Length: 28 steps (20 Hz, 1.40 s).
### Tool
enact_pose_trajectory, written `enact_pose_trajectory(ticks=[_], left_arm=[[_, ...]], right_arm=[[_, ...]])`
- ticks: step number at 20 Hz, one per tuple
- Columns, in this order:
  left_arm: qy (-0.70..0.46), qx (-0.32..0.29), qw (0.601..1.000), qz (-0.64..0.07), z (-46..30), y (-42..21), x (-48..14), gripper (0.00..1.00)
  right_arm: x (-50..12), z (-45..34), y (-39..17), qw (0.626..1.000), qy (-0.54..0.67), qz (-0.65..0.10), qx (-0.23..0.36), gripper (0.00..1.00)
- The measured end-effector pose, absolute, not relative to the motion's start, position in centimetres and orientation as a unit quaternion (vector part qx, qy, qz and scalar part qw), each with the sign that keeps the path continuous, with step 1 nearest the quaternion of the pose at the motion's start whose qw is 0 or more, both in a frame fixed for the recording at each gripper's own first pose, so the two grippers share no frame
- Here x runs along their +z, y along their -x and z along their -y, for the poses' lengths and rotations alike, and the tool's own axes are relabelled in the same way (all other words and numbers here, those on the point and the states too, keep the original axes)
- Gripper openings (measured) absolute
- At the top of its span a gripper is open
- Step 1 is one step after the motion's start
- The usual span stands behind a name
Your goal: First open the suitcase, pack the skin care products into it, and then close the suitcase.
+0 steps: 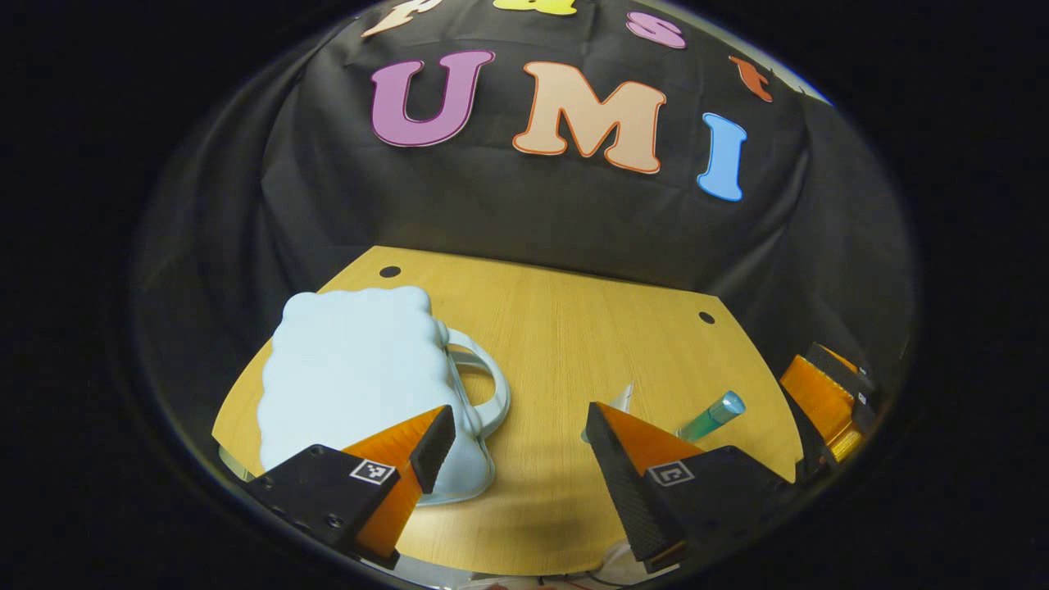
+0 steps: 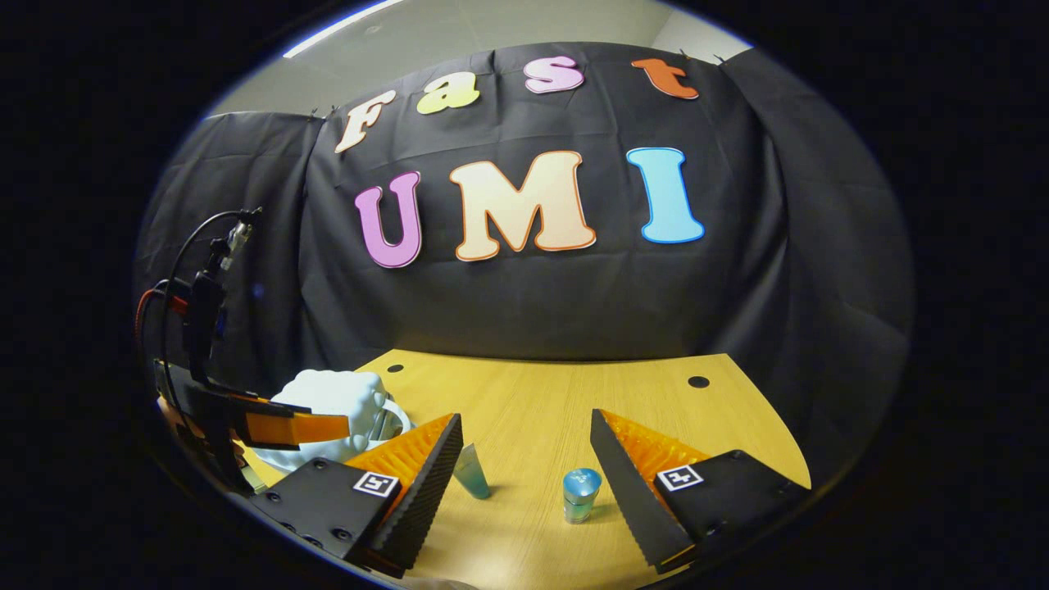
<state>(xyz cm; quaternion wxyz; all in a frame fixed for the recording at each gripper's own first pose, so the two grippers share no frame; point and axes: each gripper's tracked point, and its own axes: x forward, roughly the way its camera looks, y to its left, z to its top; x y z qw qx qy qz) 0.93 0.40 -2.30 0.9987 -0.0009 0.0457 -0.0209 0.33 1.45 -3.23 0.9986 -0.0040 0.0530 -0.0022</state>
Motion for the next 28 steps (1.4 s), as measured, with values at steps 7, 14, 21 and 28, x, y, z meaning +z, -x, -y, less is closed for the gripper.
enact_pose_trajectory(ticks=[7,14,21,28], left_arm=[[0.003,-0.018,0.999,-0.051,-1.1,-0.8,-2.6,0.95],[-0.013,-0.021,0.998,-0.05,-1.1,-0.7,-1.9,0.95],[-0.021,-0.05,0.997,-0.062,0.1,-1.4,-0.9,0.95],[-0.015,-0.068,0.991,-0.111,0.1,-3.9,0.7,0.95]], right_arm=[[-2.8,-1.7,-0.4,0.999,0.008,-0.047,0.005,0.98],[-2.6,-0.2,0.0,0.999,0.012,-0.046,-0.012,0.98],[-2.7,0.2,0.2,0.999,0.014,-0.047,-0.013,0.98],[-3.3,-0.8,0.6,0.998,0.017,-0.058,0.005,0.95]])
